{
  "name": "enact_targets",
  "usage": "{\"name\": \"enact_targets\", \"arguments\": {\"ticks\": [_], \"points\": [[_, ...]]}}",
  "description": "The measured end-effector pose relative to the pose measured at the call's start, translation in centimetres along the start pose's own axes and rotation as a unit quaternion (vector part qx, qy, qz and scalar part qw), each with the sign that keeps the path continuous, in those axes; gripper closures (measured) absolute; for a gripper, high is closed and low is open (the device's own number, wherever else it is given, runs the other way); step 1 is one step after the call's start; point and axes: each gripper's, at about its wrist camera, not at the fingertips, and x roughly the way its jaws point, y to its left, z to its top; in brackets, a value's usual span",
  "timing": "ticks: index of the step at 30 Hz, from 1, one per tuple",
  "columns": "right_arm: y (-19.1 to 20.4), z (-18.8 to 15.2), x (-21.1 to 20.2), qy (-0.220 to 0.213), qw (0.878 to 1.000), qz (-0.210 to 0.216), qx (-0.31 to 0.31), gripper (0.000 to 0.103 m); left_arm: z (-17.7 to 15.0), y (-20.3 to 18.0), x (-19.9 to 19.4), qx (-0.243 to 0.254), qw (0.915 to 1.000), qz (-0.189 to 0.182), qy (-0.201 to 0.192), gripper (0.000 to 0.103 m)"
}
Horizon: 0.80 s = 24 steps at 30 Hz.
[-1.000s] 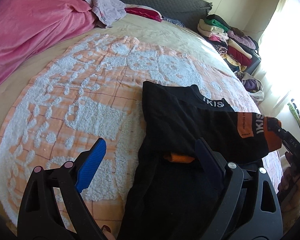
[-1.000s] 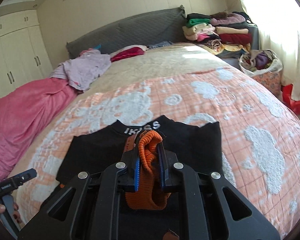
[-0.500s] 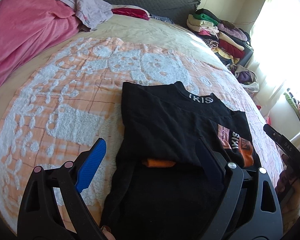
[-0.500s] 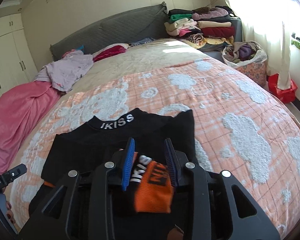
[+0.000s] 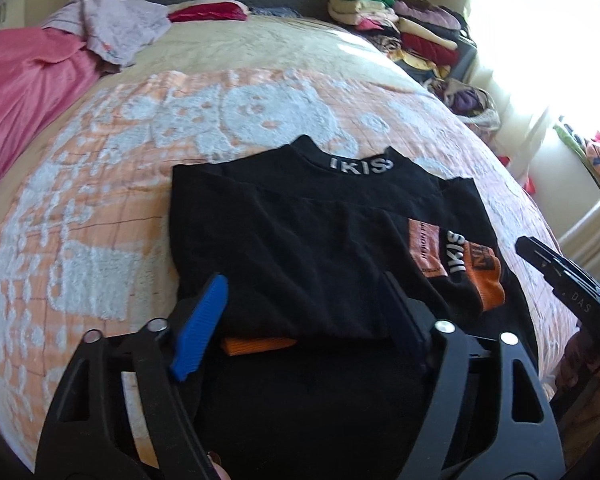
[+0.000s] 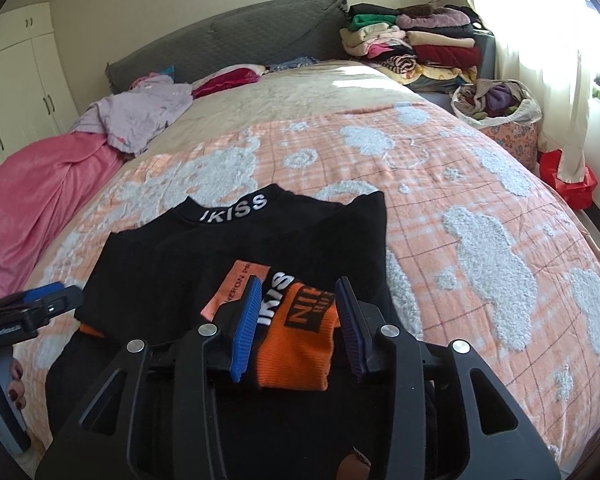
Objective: Fold small clothes
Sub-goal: 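Grasp the folded cuff with the right tool and adjust it on the chest, then open the right tool and move both tools toward the sweatshirt hem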
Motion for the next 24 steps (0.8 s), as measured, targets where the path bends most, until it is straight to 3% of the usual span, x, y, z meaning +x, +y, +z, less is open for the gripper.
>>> {"name": "enact_targets", "arguments": {"ticks": [3,10,12,16,20,24], "points": [[0.8,-0.1,0.2,0.009,1.000,0.013,-0.010,0.056,0.2,-0.6,0.8,0.007,0.9999,-0.008,0.009,0.047],[3.4,-0.3,0.8,0.021,0.998,0.033,-0.040,0.055,0.5,-0.6,3.0,0.017,0.9991,-0.011,0.037,0.056],[4.2,-0.2,1.0,0.026,0.998,0.045,-0.045,0.053,0.6,-0.1,3.8,0.017,0.9988,0.002,0.046,0.058],[5.7,-0.2,1.4,0.031,0.996,0.054,-0.061,0.052,-0.4,1.5,5.9,0.010,0.9969,0.014,0.077,0.060],[6.8,0.1,2.6,0.039,0.995,0.061,-0.067,0.049,-1.0,2.4,6.1,-0.004,0.9975,0.000,0.071,0.060],[6.8,0.1,5.1,0.069,0.995,0.041,-0.063,0.046,-1.1,2.3,6.0,0.002,0.9976,0.003,0.070,0.060]]}}
